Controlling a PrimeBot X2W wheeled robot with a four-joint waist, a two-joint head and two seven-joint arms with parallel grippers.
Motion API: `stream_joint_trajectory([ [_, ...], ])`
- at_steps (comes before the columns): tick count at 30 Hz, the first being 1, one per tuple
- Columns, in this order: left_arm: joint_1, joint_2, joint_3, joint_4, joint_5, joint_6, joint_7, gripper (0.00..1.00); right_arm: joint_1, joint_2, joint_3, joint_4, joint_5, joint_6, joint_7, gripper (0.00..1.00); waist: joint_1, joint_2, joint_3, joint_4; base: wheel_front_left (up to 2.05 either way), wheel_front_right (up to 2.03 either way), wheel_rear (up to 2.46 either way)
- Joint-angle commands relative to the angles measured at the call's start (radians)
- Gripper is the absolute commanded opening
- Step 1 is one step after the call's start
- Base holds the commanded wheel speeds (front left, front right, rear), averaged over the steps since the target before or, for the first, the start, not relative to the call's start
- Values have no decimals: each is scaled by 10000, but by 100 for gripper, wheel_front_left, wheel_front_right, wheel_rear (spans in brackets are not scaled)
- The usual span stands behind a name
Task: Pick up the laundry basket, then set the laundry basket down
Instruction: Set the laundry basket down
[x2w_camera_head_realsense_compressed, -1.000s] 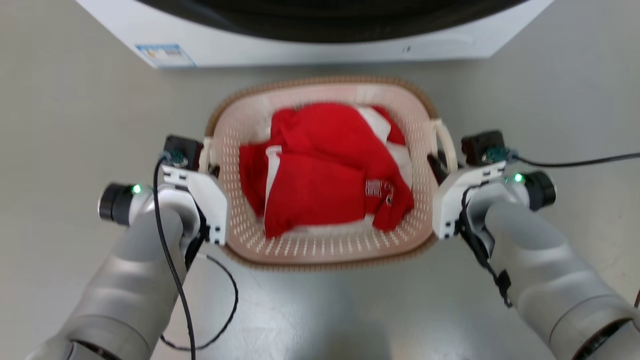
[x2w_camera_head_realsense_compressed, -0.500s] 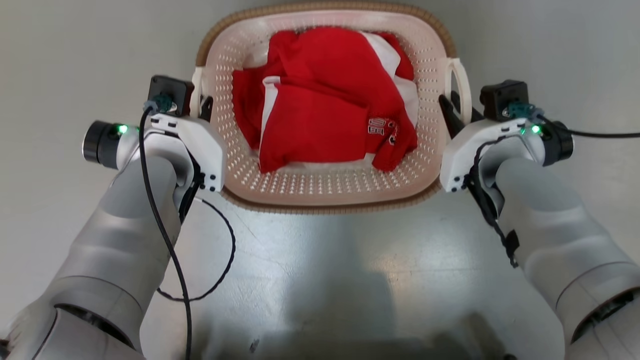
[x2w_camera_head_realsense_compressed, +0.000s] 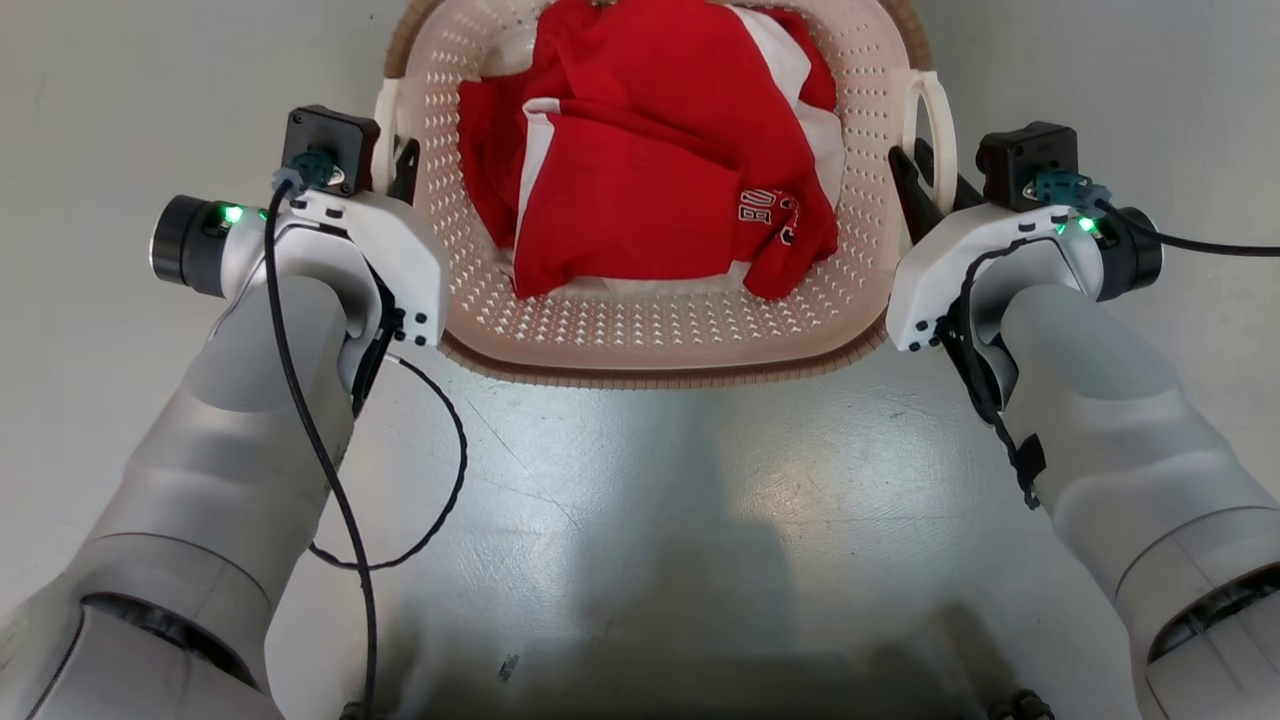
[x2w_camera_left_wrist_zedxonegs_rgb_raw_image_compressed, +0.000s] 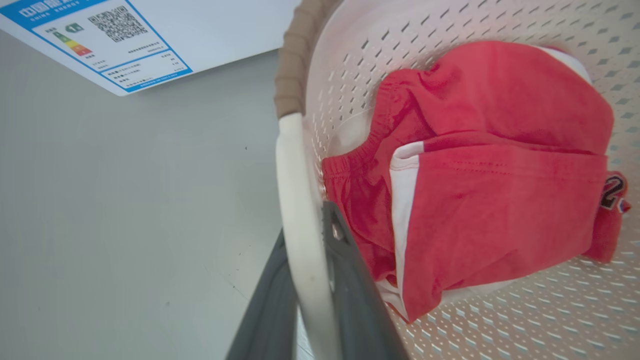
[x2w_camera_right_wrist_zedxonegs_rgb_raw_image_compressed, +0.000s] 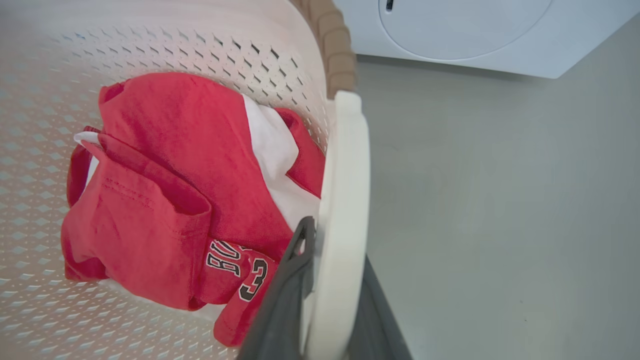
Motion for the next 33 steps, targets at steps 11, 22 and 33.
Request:
stream_joint_trajectory([
  [11,-128,483,375,-459,343,225,-150,0,507,243,-741,-380,-1158,154,-50,0,0,0,127,15,0,0,0],
  [22,-137,401,544,-383,480,138,-150,0,708,243,-1295,-567,-1663,154,-51,0,0,0,186,40,0,0,0],
  [33,-175,325,650,-245,597,62,-150,0,833,243,-1481,-616,-1813,154,-51,0,0,0,263,13,0,0,0],
])
